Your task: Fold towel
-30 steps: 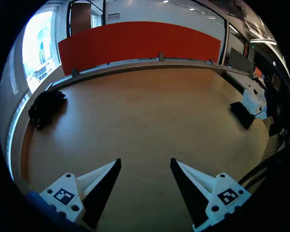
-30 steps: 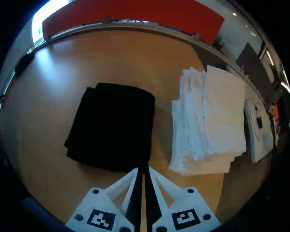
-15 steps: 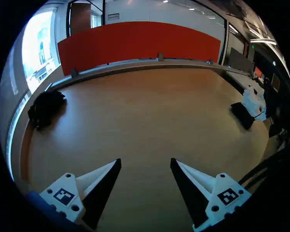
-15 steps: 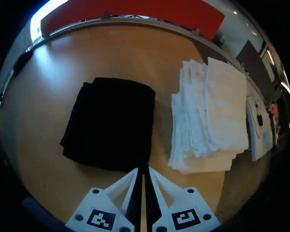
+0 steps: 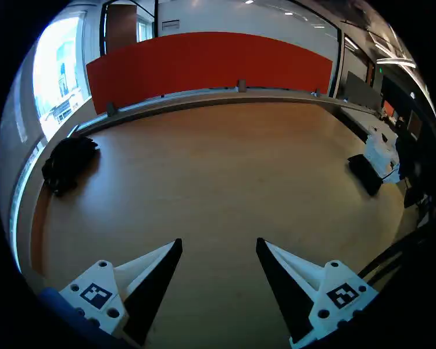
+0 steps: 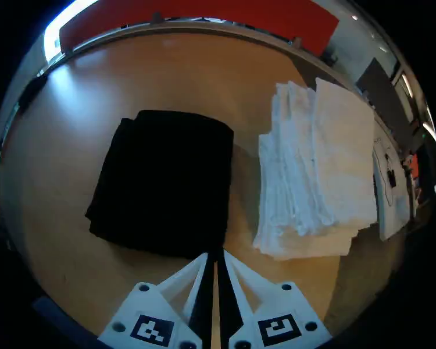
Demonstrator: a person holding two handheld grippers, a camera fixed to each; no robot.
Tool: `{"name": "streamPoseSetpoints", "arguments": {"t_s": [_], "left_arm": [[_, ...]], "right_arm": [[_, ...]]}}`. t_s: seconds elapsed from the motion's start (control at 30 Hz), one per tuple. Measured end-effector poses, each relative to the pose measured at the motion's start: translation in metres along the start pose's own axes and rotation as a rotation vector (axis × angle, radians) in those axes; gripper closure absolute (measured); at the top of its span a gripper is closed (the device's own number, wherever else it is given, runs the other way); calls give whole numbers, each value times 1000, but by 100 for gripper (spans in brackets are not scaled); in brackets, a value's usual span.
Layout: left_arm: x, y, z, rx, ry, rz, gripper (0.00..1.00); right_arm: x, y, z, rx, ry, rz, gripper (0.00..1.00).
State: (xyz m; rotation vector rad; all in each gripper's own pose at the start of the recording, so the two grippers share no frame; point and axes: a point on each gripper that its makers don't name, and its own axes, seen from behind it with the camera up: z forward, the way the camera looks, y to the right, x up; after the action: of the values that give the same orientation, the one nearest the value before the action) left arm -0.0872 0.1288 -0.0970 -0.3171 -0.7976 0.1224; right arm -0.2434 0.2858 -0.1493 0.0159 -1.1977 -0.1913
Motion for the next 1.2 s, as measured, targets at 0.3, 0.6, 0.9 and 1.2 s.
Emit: {"name": "streamPoseSetpoints", "arguments": {"t_s": [0.3, 0.6, 0.9, 1.2], "left_arm": [[0, -2, 0, 1, 0, 0, 6], [0, -3, -1, 0, 2, -3, 6], [0, -4, -2, -2, 6, -4, 6], [0, -6, -5, -4, 14, -8, 6]], "right_arm": [[0, 0, 1, -6, -3, 4, 97], [-1, -1, -1, -16, 2, 11, 94], [-3, -1, -5, -16, 7, 22, 87], [-5, -3, -13, -24, 21, 21, 46]]}}
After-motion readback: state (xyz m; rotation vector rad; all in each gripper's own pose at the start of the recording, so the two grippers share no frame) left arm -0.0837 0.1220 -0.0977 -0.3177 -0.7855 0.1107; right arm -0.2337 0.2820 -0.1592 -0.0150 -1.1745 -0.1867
